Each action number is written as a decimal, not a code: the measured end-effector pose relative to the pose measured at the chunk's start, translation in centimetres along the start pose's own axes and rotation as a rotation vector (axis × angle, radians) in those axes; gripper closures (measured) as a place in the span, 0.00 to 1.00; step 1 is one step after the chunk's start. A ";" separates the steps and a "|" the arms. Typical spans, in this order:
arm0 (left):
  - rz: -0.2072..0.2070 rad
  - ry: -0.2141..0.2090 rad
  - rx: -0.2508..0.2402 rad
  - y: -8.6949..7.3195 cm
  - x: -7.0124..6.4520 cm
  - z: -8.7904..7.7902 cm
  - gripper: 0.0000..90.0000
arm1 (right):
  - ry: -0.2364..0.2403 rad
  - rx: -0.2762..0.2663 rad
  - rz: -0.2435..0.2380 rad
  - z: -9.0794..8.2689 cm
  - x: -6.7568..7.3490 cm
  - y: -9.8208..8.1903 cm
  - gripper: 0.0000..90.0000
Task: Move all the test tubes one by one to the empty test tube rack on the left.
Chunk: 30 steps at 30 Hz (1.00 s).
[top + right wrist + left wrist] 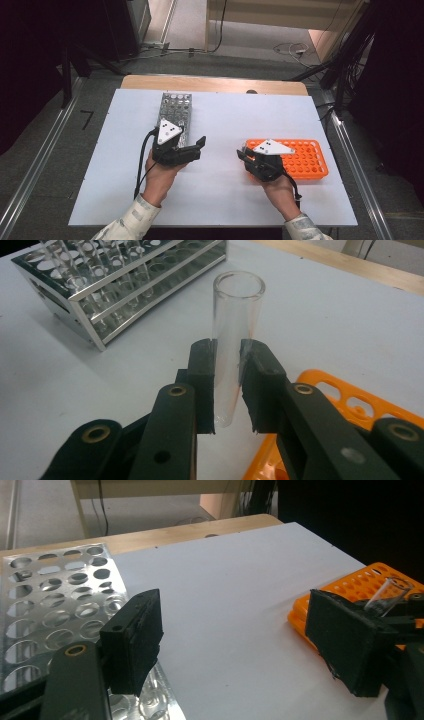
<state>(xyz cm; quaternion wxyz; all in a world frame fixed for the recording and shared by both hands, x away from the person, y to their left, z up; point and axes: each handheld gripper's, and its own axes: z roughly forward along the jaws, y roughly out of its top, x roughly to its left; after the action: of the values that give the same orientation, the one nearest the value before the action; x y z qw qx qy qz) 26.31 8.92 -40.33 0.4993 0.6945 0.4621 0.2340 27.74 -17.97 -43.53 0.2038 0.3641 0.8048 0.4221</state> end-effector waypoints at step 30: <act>0.199 -0.184 0.055 -1.4 -4.9 1.7 0.77 | 0.107 0.024 -0.076 2.3 4.5 1.0 0.82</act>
<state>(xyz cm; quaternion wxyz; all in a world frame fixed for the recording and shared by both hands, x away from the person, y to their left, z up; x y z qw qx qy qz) 24.77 3.94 -41.63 0.4945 0.7689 0.3495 0.2050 26.71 -12.96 -44.11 0.1720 0.3125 0.8329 0.4233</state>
